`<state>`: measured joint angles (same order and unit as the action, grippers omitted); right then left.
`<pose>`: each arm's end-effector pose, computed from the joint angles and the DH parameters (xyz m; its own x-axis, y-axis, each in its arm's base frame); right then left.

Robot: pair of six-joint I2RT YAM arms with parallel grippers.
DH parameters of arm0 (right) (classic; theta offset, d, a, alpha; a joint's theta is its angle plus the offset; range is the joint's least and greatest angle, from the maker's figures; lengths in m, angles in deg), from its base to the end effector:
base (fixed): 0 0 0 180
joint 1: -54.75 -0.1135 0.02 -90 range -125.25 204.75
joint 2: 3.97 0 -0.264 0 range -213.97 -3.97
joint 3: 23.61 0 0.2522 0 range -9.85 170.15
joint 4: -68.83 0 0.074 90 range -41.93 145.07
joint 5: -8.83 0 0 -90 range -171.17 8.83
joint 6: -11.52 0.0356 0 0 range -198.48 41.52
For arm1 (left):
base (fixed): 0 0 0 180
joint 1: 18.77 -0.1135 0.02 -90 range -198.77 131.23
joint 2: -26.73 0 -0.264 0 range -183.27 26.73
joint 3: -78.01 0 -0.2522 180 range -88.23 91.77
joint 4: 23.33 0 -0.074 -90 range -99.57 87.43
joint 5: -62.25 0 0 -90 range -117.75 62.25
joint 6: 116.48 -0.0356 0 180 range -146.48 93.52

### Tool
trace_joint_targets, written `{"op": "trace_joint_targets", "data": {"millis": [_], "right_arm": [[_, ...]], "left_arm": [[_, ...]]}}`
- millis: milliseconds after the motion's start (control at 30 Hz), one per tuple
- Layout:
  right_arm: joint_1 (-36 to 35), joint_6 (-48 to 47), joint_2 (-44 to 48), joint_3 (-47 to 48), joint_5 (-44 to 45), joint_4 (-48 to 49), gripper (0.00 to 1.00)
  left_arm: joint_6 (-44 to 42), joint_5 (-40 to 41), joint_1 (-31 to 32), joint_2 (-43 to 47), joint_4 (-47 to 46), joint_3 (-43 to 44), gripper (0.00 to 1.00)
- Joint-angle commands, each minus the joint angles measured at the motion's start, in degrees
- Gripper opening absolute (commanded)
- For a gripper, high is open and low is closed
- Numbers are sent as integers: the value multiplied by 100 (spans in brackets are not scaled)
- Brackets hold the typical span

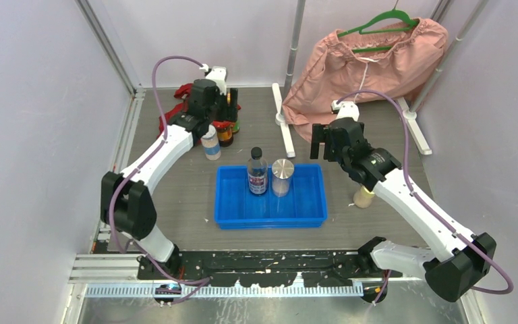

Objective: Organize the condiment bottles
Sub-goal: Pick up the bottle from the center of the board.

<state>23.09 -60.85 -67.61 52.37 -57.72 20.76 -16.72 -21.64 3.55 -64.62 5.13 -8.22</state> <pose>0.2081 0.1117 0.3417 -0.5363 -0.0043 -0.8440 -0.0463 0.9986 0.0244 0.3497 -0.1395 0.3401 -0.4492 0.0022 -0.8934 0.2161 0.9706 -0.1063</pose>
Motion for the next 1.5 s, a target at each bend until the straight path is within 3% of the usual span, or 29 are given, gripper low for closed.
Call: {"op": "trace_joint_targets", "data": {"millis": [0,533,1033,1467], "right_arm": [[57,-145,-96,200,-55,183,96],[183,-128,-506,-29,-310,639,96],[232,-93,-664,-148,-495,816,96],[250,-84,-720,-227,-560,884,96]], "left_arm": [[-158,-293,-121,-196,-1050,-2,73],[-137,-522,-438,-1196,-2155,110,71],[-132,-585,-440,-1578,-3046,-96,65],[-161,-715,-440,-1672,-3205,-119,45]]}}
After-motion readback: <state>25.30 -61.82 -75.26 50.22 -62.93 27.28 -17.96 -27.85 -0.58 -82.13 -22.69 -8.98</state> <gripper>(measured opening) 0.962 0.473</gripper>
